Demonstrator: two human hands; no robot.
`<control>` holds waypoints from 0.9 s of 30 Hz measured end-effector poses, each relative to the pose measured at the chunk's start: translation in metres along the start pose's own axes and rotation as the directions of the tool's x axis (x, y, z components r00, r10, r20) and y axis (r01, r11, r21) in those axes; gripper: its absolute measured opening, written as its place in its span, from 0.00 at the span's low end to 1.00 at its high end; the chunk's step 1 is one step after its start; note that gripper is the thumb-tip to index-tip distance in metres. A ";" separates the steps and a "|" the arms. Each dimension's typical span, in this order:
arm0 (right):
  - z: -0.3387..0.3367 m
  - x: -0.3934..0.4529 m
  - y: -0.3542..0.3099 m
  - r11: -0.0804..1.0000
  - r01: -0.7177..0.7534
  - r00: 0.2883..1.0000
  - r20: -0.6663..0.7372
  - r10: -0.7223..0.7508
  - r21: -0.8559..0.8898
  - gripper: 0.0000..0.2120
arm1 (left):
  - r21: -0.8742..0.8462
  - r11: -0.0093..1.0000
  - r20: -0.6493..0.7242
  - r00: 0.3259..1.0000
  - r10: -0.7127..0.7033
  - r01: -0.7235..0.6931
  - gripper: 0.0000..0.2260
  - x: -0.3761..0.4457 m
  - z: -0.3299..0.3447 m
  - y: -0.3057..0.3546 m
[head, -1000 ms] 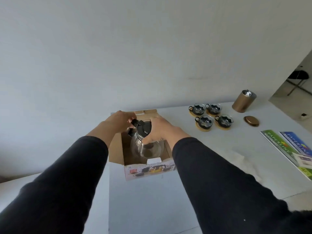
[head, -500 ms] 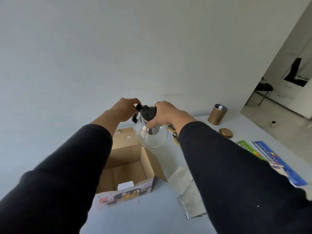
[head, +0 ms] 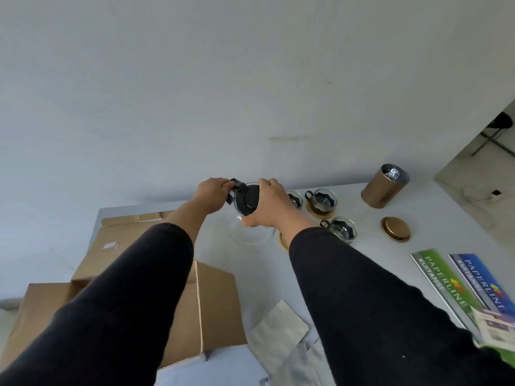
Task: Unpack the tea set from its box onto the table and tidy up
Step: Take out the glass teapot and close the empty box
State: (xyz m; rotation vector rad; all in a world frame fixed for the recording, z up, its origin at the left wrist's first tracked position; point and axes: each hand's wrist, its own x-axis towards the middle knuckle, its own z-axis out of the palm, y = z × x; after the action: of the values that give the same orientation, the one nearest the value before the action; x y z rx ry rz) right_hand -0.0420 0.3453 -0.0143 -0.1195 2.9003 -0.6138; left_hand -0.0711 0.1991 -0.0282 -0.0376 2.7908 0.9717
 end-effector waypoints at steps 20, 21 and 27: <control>0.047 0.052 0.041 0.999 0.042 0.996 0.085 -0.040 -0.020 0.45 | -0.029 0.987 0.072 0.986 -0.153 0.155 0.18 0.046 0.048 -0.019; 0.047 0.053 0.041 0.999 0.040 0.995 0.090 -0.038 -0.020 0.47 | -0.030 0.987 0.072 0.985 -0.156 0.158 0.18 0.046 0.049 -0.019; 0.046 0.052 0.042 0.997 0.053 0.991 0.123 -0.046 -0.054 0.53 | -0.030 0.985 0.072 0.983 -0.168 0.170 0.18 0.044 0.050 -0.018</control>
State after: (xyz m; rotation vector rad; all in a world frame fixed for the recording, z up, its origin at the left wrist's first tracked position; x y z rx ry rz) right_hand -0.0859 0.3601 -0.0805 -0.2294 2.8045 -0.5126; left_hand -0.1042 0.2170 -0.0858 -0.2379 2.6560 0.9628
